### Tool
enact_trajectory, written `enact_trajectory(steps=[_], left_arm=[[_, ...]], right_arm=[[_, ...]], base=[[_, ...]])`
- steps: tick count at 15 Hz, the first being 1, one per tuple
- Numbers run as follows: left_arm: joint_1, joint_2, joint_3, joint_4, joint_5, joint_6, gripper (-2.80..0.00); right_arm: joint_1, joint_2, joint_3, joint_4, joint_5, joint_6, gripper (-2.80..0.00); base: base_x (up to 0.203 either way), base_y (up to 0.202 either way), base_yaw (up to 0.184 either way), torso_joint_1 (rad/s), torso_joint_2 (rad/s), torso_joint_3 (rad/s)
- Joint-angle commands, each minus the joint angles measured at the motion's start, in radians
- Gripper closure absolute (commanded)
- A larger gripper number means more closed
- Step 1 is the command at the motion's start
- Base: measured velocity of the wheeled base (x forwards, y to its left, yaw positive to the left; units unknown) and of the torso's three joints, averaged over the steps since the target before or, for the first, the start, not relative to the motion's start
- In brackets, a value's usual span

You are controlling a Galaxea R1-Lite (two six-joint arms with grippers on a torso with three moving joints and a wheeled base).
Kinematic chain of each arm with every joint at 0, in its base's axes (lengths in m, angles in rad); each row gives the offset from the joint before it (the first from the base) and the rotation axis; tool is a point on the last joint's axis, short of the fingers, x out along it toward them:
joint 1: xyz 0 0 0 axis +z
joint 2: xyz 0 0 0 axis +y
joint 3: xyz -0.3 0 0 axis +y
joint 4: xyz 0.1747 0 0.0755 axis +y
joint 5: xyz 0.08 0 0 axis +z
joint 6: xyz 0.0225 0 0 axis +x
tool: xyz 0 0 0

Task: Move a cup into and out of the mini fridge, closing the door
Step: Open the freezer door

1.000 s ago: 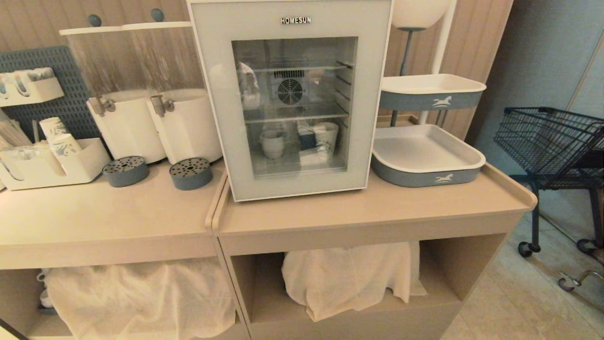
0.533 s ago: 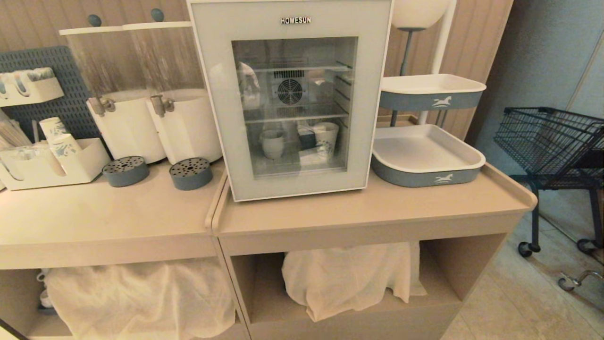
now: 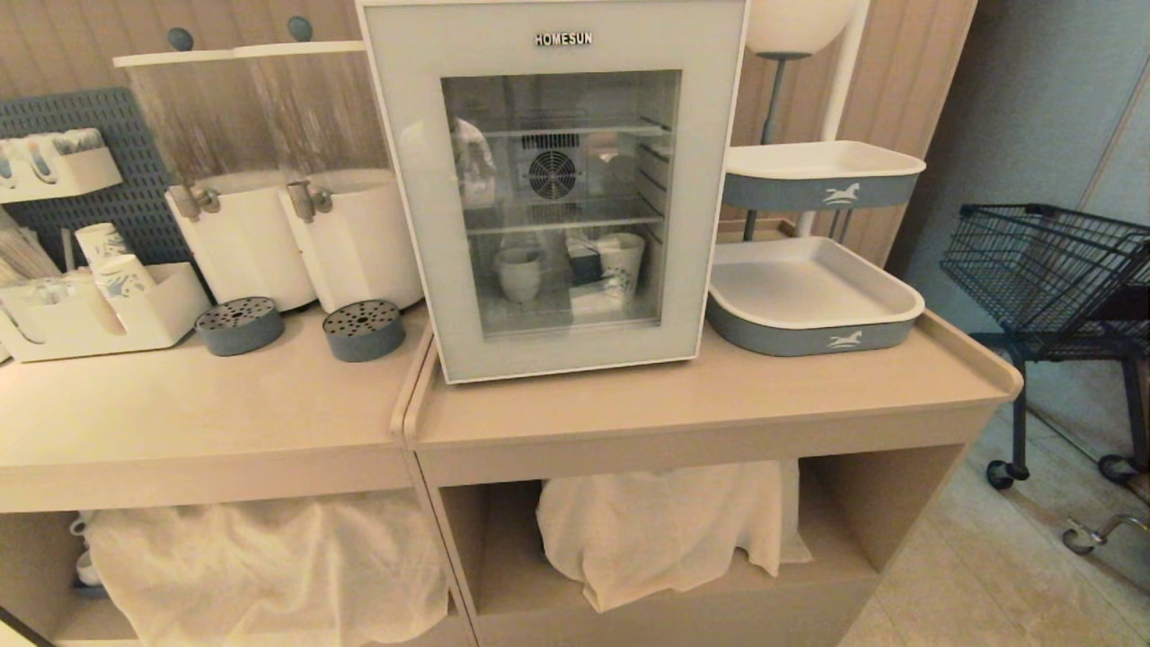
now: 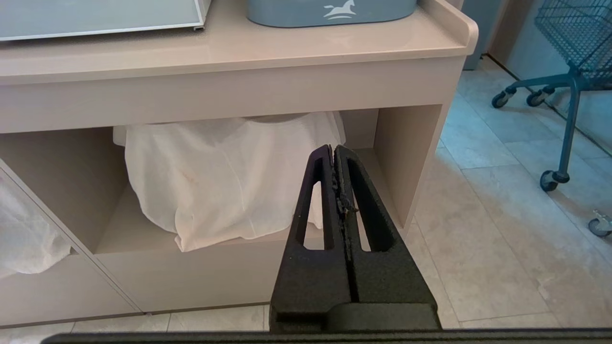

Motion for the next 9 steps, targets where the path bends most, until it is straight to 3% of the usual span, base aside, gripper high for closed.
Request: enact_trajectory(steps=[1, 9], left_arm=[[0.0, 0.0, 0.002, 0.0, 0.0, 0.0, 0.0], [0.0, 0.0, 0.002, -0.002, 0.0, 0.001, 0.0]], right_arm=[[0.0, 0.003, 0.0, 0.0, 0.0, 0.0, 0.0], [-0.001, -0.003, 0.0, 0.0, 0.0, 0.001, 0.0]], base=[[0.0, 0.0, 0.0, 0.0, 0.0, 0.0], [0.0, 0.0, 0.0, 0.0, 0.0, 0.0]])
